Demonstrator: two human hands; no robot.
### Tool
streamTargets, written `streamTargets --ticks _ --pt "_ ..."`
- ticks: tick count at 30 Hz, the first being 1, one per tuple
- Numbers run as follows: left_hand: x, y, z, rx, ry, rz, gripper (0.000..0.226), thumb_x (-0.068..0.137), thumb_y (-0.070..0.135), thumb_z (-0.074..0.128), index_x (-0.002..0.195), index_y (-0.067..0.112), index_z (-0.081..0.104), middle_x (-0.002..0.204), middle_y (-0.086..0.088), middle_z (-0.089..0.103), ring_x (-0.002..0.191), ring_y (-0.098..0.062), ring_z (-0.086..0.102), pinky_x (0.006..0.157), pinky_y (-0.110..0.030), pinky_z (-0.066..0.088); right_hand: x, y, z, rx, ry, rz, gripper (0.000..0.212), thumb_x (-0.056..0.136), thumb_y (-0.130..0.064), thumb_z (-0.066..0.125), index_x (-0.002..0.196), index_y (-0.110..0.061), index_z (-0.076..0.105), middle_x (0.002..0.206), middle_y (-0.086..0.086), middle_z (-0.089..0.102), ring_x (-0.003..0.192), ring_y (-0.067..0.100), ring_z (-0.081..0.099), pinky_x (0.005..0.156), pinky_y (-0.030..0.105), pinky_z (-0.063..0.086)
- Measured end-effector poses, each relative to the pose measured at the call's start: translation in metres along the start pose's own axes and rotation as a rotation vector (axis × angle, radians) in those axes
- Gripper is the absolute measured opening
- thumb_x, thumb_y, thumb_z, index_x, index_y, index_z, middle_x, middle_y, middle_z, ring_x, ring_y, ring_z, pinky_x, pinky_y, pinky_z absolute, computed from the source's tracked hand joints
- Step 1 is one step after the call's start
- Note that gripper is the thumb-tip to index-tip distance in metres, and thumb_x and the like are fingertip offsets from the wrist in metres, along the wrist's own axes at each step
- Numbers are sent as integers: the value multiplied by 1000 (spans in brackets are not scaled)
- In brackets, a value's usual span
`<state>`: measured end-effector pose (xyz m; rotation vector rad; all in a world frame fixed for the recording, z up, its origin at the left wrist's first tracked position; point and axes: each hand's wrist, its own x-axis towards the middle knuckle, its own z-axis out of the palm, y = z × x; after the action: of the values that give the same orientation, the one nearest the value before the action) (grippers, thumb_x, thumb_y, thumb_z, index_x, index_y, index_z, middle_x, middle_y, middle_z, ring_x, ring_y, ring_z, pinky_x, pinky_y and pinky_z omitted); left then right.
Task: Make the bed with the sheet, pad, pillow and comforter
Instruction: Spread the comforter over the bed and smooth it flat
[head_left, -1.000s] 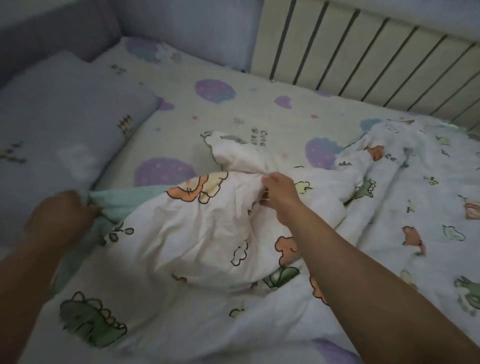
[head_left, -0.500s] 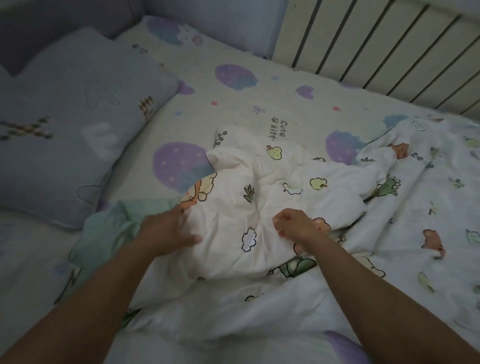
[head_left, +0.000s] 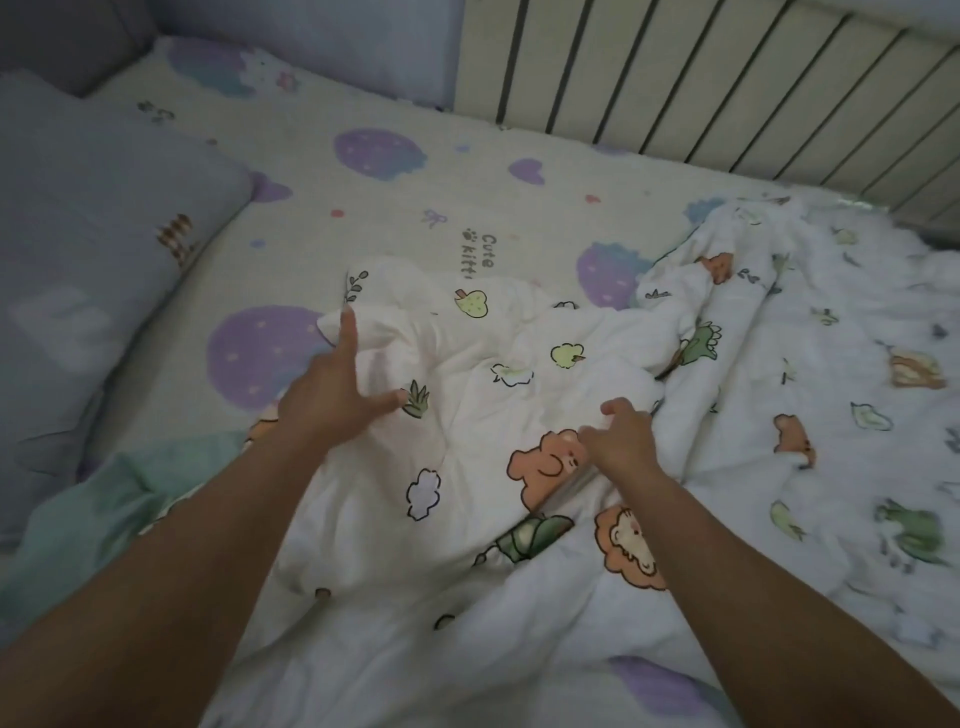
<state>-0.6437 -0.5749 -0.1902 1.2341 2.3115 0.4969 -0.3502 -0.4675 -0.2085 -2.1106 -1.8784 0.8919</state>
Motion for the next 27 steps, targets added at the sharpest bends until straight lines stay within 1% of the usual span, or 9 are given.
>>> streamTargets --ticks 5,9,12,16,18,20,22,24,27 --pt "28 25 29 78 -167 65 135 54 65 79 127 60 -35 144 -26 32 107 -42 57 79 -40 54 36 3 -12 76 -15 178 77 85 -29 66 148 -17 23 146 22 23 125 38 41 100 35 38" --pt "44 31 54 249 -270 81 136 55 62 80 135 53 -30 151 -27 14 135 -40 33 99 -45 44 68 5 -7 140 -71 189 93 82 -37 69 153 -22 11 154 18 16 139 33 24 108 37 30" --pt "55 31 70 384 -293 69 120 64 49 80 147 45 -5 143 -21 27 127 -34 42 95 -41 45 90 6 -1 137 -75 189 108 78 -39 74 152 -31 -4 155 22 15 143 35 16 112 41 26" --pt "69 24 84 469 -170 156 51 85 30 62 132 22 44 126 -13 47 108 -31 56 84 -35 47 113 11 12 84 -80 196 123 73 -28 81 149 -34 -16 143 24 36 131 38 39 104 43 39" --pt "78 23 81 384 -105 153 42 89 31 56 128 18 48 124 -12 52 108 -33 56 82 -36 45 124 16 21 -10 -116 181 87 78 -10 73 149 -14 22 132 22 49 122 37 48 99 39 43" --pt "94 22 70 267 -27 107 40 91 28 54 128 15 48 125 -13 54 110 -35 55 83 -38 45 136 13 29 -117 -107 141 8 84 -1 59 92 0 58 101 21 60 104 31 57 84 35 48" --pt "113 27 50 179 45 89 35 91 26 54 123 12 52 118 -15 58 107 -36 57 81 -38 45 145 -14 35 -16 -108 140 24 85 0 54 66 -13 46 76 9 52 84 24 57 68 28 50" --pt "137 33 29 39 136 102 18 87 24 58 97 9 58 96 -14 64 93 -34 62 75 -36 47 157 -55 36 172 -66 109 26 85 -1 56 70 -20 47 81 6 53 81 21 56 68 27 53" --pt "175 42 -11 -238 258 11 24 83 27 59 75 6 53 74 -13 65 64 -29 67 66 -38 56 175 -130 30 120 100 -166 4 85 -5 57 85 -5 60 87 6 55 85 18 53 72 25 42"
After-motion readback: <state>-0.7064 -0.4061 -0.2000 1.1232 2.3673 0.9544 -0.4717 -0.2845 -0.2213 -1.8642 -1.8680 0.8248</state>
